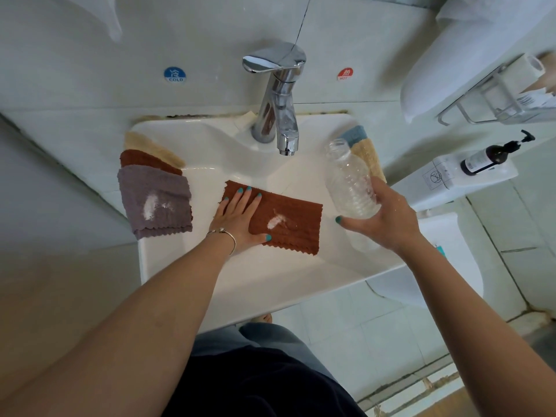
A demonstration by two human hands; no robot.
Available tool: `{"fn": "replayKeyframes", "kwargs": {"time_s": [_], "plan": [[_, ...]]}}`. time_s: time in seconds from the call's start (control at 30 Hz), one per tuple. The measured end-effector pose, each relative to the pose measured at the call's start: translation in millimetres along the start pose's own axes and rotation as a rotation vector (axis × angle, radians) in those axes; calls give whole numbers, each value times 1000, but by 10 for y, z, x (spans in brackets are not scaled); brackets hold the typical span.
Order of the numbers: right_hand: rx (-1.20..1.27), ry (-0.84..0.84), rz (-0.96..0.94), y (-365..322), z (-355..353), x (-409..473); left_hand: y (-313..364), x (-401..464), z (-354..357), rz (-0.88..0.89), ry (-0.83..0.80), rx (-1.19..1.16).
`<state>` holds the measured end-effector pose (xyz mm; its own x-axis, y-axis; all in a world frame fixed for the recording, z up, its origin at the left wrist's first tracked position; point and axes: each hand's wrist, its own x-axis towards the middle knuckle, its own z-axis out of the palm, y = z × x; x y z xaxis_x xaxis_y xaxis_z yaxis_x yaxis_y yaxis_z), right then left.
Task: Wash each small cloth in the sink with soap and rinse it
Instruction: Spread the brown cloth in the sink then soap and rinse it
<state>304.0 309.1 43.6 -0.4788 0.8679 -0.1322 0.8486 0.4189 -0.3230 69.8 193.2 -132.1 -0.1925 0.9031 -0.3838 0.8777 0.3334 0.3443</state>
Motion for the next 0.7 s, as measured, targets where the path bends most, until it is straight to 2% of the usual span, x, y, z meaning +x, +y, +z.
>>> {"fn": "replayKeyframes", "kwargs": {"time_s": [0.33, 0.43, 0.57, 0.7], "plan": [[550, 167, 171, -121, 307, 697, 1, 8, 5, -14, -21, 10], [606, 228, 213, -197, 493, 932, -2, 18, 8, -11, -20, 2], [579, 186, 303, -125, 789, 1095, -13, 30, 16, -7, -27, 3], [610, 172, 271, -12, 975, 1037, -20, 47, 20, -15, -42, 10]]}}
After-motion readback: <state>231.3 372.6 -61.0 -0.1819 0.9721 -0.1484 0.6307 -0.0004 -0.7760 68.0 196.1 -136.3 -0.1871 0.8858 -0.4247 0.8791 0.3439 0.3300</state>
